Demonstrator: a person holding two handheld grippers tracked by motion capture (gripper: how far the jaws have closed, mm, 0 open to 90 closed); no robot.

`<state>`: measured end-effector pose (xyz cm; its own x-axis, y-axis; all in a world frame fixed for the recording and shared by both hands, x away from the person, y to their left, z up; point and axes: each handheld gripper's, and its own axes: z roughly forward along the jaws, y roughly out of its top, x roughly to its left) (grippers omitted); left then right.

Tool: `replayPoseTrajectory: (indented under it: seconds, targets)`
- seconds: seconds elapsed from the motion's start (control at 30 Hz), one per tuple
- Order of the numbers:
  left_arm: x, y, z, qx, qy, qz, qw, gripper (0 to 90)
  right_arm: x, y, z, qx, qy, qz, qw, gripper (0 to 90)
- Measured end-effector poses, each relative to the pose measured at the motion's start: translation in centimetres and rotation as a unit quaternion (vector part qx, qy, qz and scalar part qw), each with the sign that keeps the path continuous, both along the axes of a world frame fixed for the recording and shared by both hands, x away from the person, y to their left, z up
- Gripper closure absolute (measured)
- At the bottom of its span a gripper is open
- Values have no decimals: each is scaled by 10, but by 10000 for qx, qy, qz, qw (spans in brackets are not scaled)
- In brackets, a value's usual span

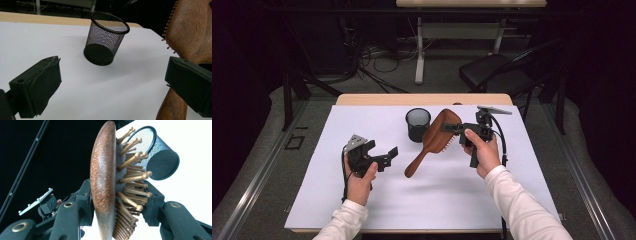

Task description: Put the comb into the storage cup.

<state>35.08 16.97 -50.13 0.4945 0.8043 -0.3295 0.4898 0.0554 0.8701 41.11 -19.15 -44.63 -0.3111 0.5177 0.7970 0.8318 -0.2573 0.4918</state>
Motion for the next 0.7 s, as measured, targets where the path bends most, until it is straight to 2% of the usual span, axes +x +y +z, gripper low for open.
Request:
replayPoseTrajectory:
  seconds: [0.27,0.4,0.63,0.7]
  targets:
    - [0,4,1,19,-6,84,10000,3,0,-8,12,-35,-91,-211,9997,517]
    - [-2,7,-1,114,29,116,9999,3,1,-16,21,16,-178,-360,9992,517]
    - [-3,11,-1,113,33,167,9998,3,10,-26,33,9,-241,-522,9983,517]
    - [-3,11,-2,113,40,167,9998,3,13,-30,37,-64,-246,-571,9980,517]
